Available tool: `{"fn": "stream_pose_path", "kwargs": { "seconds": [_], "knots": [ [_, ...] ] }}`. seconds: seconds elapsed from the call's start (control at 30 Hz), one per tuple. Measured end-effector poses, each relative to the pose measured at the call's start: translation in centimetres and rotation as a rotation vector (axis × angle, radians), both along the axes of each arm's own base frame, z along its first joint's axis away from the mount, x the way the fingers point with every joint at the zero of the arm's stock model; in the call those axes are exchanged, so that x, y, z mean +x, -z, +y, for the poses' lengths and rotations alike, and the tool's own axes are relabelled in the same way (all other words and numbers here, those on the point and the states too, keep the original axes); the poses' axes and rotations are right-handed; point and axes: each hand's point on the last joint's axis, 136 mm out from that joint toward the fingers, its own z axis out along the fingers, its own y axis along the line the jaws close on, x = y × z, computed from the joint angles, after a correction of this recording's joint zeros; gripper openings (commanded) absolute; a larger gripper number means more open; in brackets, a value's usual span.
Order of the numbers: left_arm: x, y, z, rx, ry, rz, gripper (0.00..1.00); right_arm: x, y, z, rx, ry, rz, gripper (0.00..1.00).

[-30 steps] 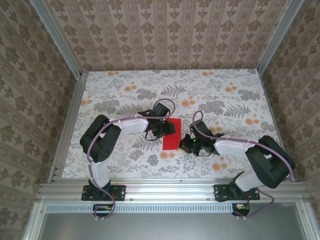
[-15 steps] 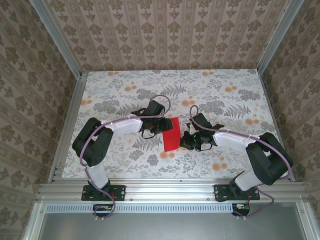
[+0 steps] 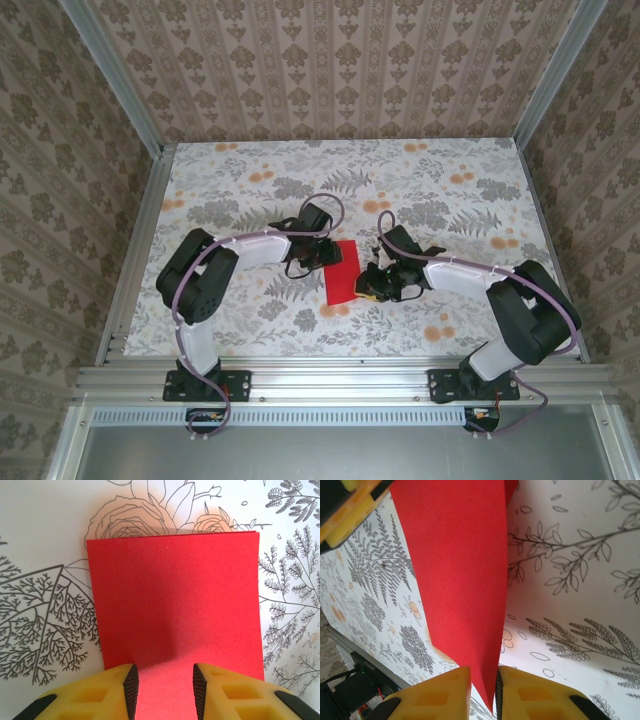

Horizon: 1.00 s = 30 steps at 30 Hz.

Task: Fold a paper plane with a square sheet of paper (pick it up from the middle)

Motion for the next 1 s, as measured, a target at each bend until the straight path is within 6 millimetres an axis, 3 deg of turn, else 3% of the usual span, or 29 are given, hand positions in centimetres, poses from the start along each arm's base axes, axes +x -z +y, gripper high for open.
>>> {"fn": "stream_pose_path", "kwargs": {
  "seconds": [0.53, 1.0],
  "knots": [
    [0.0, 0.1, 0.0, 0.002, 0.000, 0.002, 0.33, 0.4, -0.9, -0.1, 0.039, 0.090, -0.005, 0.06],
    [-0.1, 0.2, 0.0, 0.003, 0.001, 0.003, 0.27, 4.2, -0.5, 3.0, 0.148, 0.113, -0.035, 0.06]
  ]
}}
